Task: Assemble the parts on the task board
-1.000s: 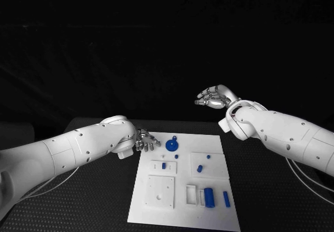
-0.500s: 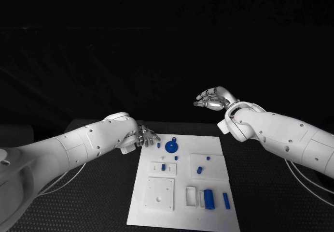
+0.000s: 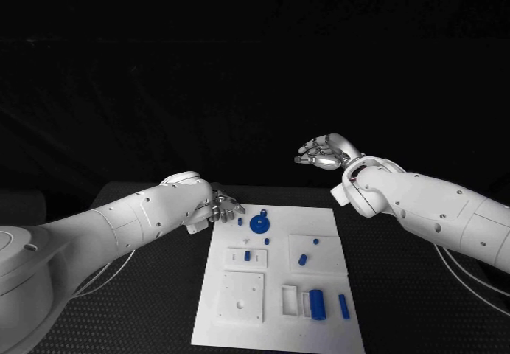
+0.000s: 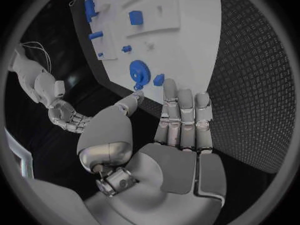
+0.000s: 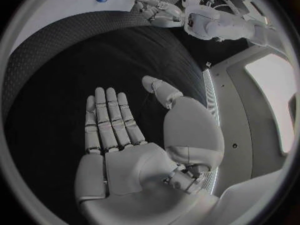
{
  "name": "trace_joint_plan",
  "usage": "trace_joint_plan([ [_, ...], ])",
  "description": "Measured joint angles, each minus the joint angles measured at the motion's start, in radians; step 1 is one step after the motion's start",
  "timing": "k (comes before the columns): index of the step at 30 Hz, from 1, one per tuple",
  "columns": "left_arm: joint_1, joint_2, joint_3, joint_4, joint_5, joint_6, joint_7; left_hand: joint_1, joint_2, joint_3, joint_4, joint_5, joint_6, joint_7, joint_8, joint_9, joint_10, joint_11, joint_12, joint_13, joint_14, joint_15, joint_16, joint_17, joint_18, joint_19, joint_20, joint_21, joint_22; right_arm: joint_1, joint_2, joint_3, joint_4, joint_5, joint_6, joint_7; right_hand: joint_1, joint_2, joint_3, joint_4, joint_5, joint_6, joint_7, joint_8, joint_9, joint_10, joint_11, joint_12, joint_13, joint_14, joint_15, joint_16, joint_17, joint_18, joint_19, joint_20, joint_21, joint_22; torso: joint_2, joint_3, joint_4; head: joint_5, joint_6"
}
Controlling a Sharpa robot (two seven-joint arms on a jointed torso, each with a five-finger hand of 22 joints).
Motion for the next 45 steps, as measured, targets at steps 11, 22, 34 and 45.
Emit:
trace_joint_plan([
  [11, -0.014, 0.026, -0.001, -0.046, -0.013, 0.023, 0.010, 0.023, 0.023, -0.010, -0.016, 0.000, -0.003, 0.000, 0.000, -0.007, -0.003, 0.003, 0.004, -0.002, -0.005, 0.005, 0.000, -0.004, 0.000, 0.000, 0.000, -0.004, 0.002, 0.000, 0.001, 0.000, 0.004, 0.000, 0.000, 0.000, 0.000, 0.000, 0.000, 0.000, 0.000, 0.000, 0.000, 0.000, 0.000, 0.000, 0.000, 0.000, 0.000, 0.000, 0.000, 0.000, -0.001, 0.000, 0.000, 0.000, 0.000, 0.000, 0.003, -0.0006, -0.0023, 0.000, 0.000],
  [22, -0.018, 0.036, -0.001, -0.062, -0.016, 0.039, 0.019, 0.036, 0.036, -0.016, -0.027, 0.000, -0.005, 0.002, 0.000, -0.011, -0.007, 0.007, 0.004, -0.004, -0.005, 0.005, 0.004, -0.006, 0.000, 0.000, 0.000, -0.004, 0.003, 0.000, 0.005, 0.000, 0.004, 0.000, 0.000, 0.000, 0.000, 0.000, 0.000, 0.000, 0.000, 0.000, 0.000, 0.000, 0.000, 0.000, 0.000, 0.000, 0.000, 0.000, 0.000, 0.000, -0.001, 0.000, 0.000, 0.000, 0.000, 0.001, 0.002, -0.0006, -0.0012, -0.002, -0.001],
  [34, -0.025, 0.050, -0.001, -0.083, -0.016, 0.059, 0.026, 0.056, 0.055, -0.025, -0.053, 0.000, -0.007, 0.003, 0.001, -0.015, -0.007, 0.007, 0.010, -0.006, -0.008, 0.009, 0.004, -0.009, 0.000, 0.000, 0.000, -0.008, 0.005, 0.000, 0.007, 0.000, 0.004, 0.000, 0.000, 0.000, 0.000, 0.000, 0.000, 0.000, 0.000, 0.000, 0.000, 0.000, 0.000, 0.000, 0.000, 0.000, 0.000, 0.000, 0.000, 0.000, -0.001, 0.000, 0.000, 0.000, -0.004, 0.002, 0.002, -0.0005, -0.0007, -0.002, -0.001],
  [45, -0.026, 0.057, -0.001, -0.093, -0.010, 0.068, 0.037, 0.066, 0.082, -0.025, -0.058, 0.000, -0.007, 0.002, 0.006, -0.021, -0.007, 0.007, 0.010, -0.010, -0.008, 0.008, 0.004, -0.012, 0.000, 0.000, 0.000, -0.012, 0.006, 0.000, 0.009, 0.000, 0.003, 0.000, 0.000, 0.000, 0.000, 0.000, 0.000, 0.000, 0.000, 0.000, 0.000, 0.000, -0.001, 0.000, 0.000, 0.000, 0.000, 0.000, 0.000, 0.000, -0.002, 0.000, 0.000, 0.000, -0.004, 0.003, 0.002, -0.0007, -0.0007, -0.003, -0.001],
])
